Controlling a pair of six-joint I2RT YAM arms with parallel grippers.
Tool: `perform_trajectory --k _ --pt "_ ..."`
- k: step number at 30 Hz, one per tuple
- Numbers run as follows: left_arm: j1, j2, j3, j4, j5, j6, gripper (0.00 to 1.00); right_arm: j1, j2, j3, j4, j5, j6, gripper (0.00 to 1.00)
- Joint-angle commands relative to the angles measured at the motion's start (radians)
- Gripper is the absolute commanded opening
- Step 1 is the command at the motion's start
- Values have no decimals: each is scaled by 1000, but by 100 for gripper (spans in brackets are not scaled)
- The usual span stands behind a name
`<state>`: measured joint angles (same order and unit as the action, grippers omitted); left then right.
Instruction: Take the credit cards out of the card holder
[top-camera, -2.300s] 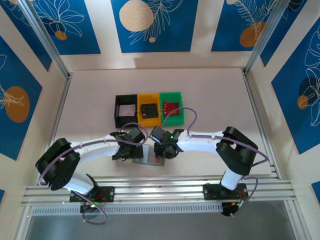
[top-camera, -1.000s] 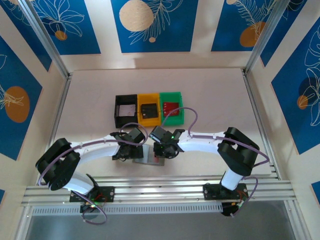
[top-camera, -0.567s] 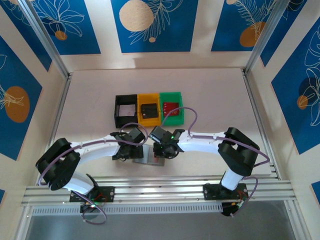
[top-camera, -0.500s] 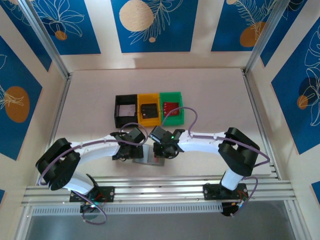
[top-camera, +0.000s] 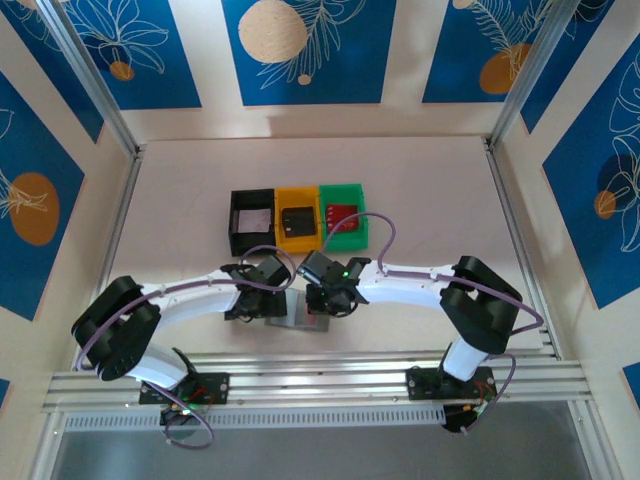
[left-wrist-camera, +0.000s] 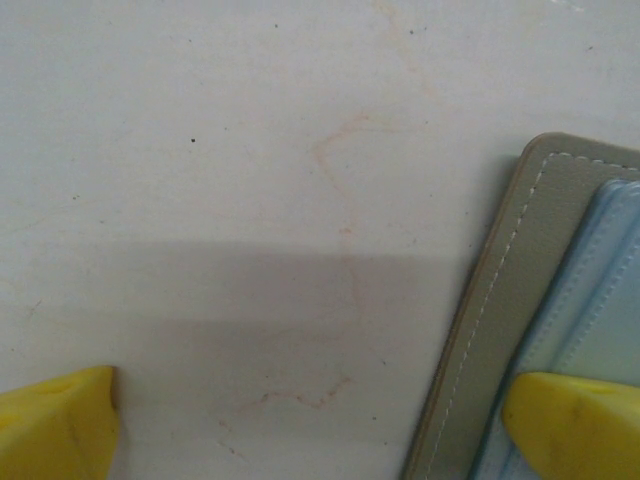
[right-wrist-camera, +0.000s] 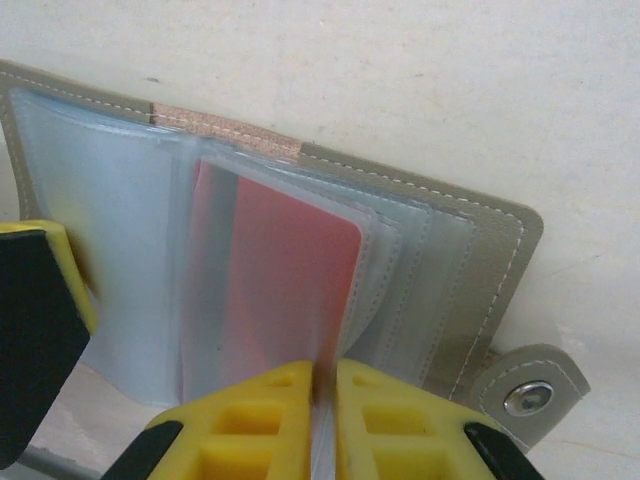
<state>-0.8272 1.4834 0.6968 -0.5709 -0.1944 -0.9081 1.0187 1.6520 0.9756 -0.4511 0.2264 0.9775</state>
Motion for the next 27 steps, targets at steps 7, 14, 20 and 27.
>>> perform_trajectory --k 7,14,20,27 --pt "-71 150 -78 218 289 23 100 19 -34 40 46 -45 -9 13" --pt "-73 148 -78 220 289 21 100 20 -30 48 50 -64 -8 13" --pt "-73 148 -81 220 289 20 100 23 -23 51 64 -76 0 13" --pt "-75 137 -85 221 288 17 100 25 -20 55 74 -90 8 15"
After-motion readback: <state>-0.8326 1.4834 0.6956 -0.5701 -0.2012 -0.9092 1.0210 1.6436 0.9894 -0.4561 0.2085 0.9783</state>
